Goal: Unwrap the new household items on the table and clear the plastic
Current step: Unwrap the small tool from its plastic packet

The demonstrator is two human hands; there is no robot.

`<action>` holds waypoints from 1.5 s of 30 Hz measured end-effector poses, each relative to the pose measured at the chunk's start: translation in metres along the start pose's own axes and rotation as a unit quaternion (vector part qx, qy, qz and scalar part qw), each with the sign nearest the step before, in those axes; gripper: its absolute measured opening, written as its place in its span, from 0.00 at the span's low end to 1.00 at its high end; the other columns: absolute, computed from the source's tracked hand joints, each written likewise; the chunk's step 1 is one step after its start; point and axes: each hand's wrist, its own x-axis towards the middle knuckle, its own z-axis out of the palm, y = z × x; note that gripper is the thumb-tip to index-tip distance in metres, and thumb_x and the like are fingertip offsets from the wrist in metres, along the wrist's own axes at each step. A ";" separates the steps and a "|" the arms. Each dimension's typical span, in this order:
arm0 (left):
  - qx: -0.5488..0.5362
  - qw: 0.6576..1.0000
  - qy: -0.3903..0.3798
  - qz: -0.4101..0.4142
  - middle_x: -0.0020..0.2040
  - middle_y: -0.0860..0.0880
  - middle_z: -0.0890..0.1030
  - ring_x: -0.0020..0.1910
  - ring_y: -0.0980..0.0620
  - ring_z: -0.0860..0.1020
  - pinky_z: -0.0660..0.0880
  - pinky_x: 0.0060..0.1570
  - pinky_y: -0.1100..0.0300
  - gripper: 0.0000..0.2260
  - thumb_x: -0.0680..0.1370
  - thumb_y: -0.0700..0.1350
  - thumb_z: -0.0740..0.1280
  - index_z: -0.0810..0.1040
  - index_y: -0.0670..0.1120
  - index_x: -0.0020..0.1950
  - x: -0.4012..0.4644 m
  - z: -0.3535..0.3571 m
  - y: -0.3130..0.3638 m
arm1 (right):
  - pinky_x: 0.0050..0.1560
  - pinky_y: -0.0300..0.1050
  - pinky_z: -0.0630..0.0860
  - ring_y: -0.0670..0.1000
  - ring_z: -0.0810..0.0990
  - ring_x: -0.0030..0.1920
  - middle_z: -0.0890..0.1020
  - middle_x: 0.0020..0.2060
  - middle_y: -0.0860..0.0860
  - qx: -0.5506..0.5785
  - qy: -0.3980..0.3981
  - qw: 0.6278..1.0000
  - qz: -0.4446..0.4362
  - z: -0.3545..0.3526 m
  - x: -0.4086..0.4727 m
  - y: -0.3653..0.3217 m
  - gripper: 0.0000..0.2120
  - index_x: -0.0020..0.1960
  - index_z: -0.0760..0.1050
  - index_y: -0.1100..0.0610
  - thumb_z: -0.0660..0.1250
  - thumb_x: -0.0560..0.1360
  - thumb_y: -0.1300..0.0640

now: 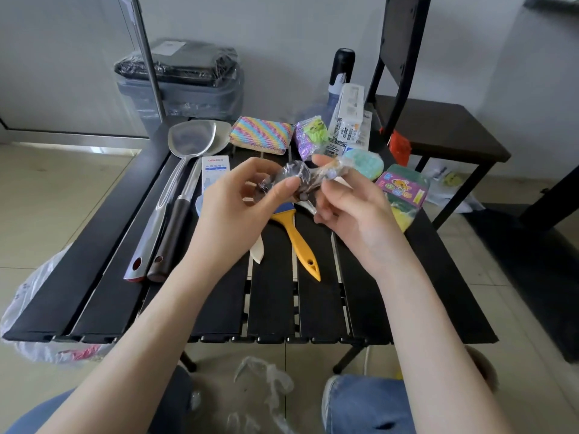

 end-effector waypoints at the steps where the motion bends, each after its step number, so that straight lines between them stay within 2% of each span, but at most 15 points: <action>1: 0.015 1.000 0.002 0.009 0.42 0.55 0.80 0.41 0.58 0.79 0.78 0.45 0.61 0.10 0.73 0.57 0.68 0.78 0.54 0.50 -0.001 0.000 0.000 | 0.41 0.40 0.73 0.42 0.74 0.35 0.78 0.33 0.42 -0.039 0.011 0.999 -0.002 -0.001 0.000 0.001 0.14 0.63 0.75 0.54 0.66 0.77 0.58; 4: 0.050 0.998 0.016 0.029 0.45 0.56 0.80 0.43 0.61 0.79 0.77 0.44 0.68 0.11 0.75 0.52 0.69 0.75 0.53 0.56 -0.006 0.002 -0.001 | 0.45 0.44 0.77 0.43 0.80 0.45 0.82 0.44 0.43 -0.069 0.027 0.997 -0.011 0.000 0.001 0.005 0.13 0.56 0.76 0.51 0.69 0.72 0.55; 7: 0.085 0.993 0.043 0.075 0.47 0.60 0.79 0.47 0.61 0.79 0.78 0.46 0.62 0.08 0.77 0.49 0.69 0.74 0.48 0.53 -0.010 0.003 -0.006 | 0.52 0.56 0.80 0.56 0.81 0.55 0.81 0.54 0.53 -0.052 0.013 0.998 -0.014 0.005 0.001 0.008 0.15 0.55 0.74 0.52 0.68 0.70 0.54; 12: 0.111 0.986 0.042 0.115 0.55 0.57 0.76 0.51 0.60 0.77 0.79 0.47 0.55 0.05 0.79 0.45 0.66 0.77 0.44 0.49 -0.010 0.002 -0.017 | 0.53 0.57 0.81 0.56 0.84 0.50 0.83 0.51 0.55 -0.060 0.024 0.998 -0.022 0.014 0.002 0.012 0.14 0.58 0.71 0.56 0.67 0.74 0.55; 16: 0.109 0.988 0.032 0.105 0.52 0.51 0.72 0.50 0.70 0.70 0.73 0.50 0.65 0.06 0.81 0.42 0.60 0.72 0.41 0.48 -0.005 -0.004 -0.020 | 0.49 0.51 0.81 0.51 0.84 0.52 0.82 0.53 0.53 -0.075 0.072 0.994 -0.037 0.014 0.005 0.013 0.09 0.59 0.70 0.54 0.63 0.79 0.60; 19: -0.017 0.999 0.032 -0.033 0.46 0.53 0.78 0.46 0.63 0.77 0.74 0.47 0.65 0.08 0.83 0.41 0.55 0.67 0.48 0.45 0.000 -0.010 -0.012 | 0.44 0.46 0.79 0.53 0.84 0.47 0.84 0.47 0.53 -0.003 0.121 0.992 -0.038 0.007 0.010 0.008 0.10 0.61 0.68 0.55 0.60 0.80 0.60; 22: -0.210 0.968 0.007 -0.136 0.37 0.53 0.82 0.38 0.59 0.81 0.77 0.40 0.65 0.10 0.84 0.41 0.53 0.67 0.45 0.44 0.001 -0.012 -0.005 | 0.43 0.45 0.78 0.50 0.83 0.41 0.82 0.34 0.46 0.060 0.109 0.992 -0.025 0.005 0.011 0.003 0.11 0.63 0.67 0.57 0.56 0.81 0.61; 25: -0.318 0.932 -0.009 -0.171 0.32 0.55 0.81 0.35 0.58 0.80 0.77 0.39 0.66 0.08 0.83 0.39 0.55 0.69 0.45 0.45 0.000 -0.013 -0.002 | 0.45 0.47 0.76 0.49 0.82 0.37 0.79 0.28 0.44 0.090 0.091 0.992 -0.004 0.010 0.011 0.006 0.08 0.59 0.67 0.57 0.53 0.82 0.61; 28: -0.376 0.905 -0.009 -0.198 0.32 0.53 0.77 0.34 0.58 0.78 0.77 0.40 0.64 0.08 0.83 0.40 0.56 0.74 0.46 0.50 0.001 -0.012 -0.002 | 0.41 0.46 0.76 0.50 0.82 0.38 0.79 0.32 0.48 0.102 0.108 0.989 0.024 0.015 0.013 0.013 0.08 0.57 0.68 0.57 0.53 0.81 0.60; 30: -0.367 0.909 -0.023 -0.197 0.33 0.51 0.74 0.37 0.56 0.78 0.78 0.43 0.63 0.10 0.83 0.45 0.56 0.77 0.47 0.53 0.001 -0.011 0.000 | 0.40 0.46 0.76 0.49 0.81 0.37 0.77 0.36 0.51 0.098 0.130 0.986 0.039 0.015 0.015 0.018 0.08 0.57 0.67 0.57 0.53 0.80 0.59; 32: -0.290 0.940 -0.039 -0.175 0.34 0.49 0.74 0.38 0.56 0.78 0.78 0.45 0.63 0.10 0.82 0.49 0.59 0.78 0.46 0.54 0.000 -0.011 0.002 | 0.40 0.47 0.77 0.48 0.79 0.35 0.73 0.36 0.52 0.120 0.139 0.982 0.049 0.014 0.016 0.019 0.08 0.58 0.66 0.58 0.53 0.80 0.59; 35: -0.141 0.981 -0.040 -0.128 0.43 0.38 0.77 0.41 0.54 0.80 0.80 0.46 0.61 0.08 0.77 0.47 0.68 0.78 0.46 0.54 -0.003 -0.010 0.003 | 0.48 0.53 0.79 0.53 0.79 0.47 0.75 0.46 0.55 0.160 0.111 0.980 0.044 0.011 0.013 0.017 0.10 0.60 0.69 0.53 0.57 0.79 0.60; 39: -0.083 0.985 -0.082 -0.129 0.48 0.46 0.80 0.42 0.51 0.82 0.80 0.42 0.64 0.13 0.74 0.45 0.72 0.77 0.46 0.57 -0.007 -0.008 0.000 | 0.52 0.54 0.79 0.54 0.80 0.53 0.79 0.52 0.54 0.124 0.096 0.987 0.014 0.014 0.011 0.016 0.15 0.62 0.66 0.52 0.63 0.78 0.63; 42: -0.053 0.988 -0.102 -0.107 0.42 0.47 0.80 0.37 0.51 0.81 0.80 0.41 0.65 0.08 0.75 0.41 0.71 0.80 0.47 0.54 -0.005 -0.012 -0.001 | 0.50 0.48 0.81 0.51 0.82 0.49 0.80 0.50 0.53 0.131 0.101 0.986 -0.010 0.014 0.010 0.013 0.20 0.66 0.66 0.53 0.63 0.77 0.67; 45: -0.076 0.989 -0.085 -0.098 0.37 0.51 0.77 0.34 0.58 0.80 0.80 0.42 0.64 0.05 0.77 0.38 0.68 0.80 0.48 0.49 -0.003 -0.015 -0.001 | 0.57 0.50 0.79 0.53 0.81 0.52 0.79 0.52 0.53 0.161 0.096 0.982 -0.022 0.013 0.009 0.012 0.21 0.66 0.67 0.52 0.62 0.77 0.69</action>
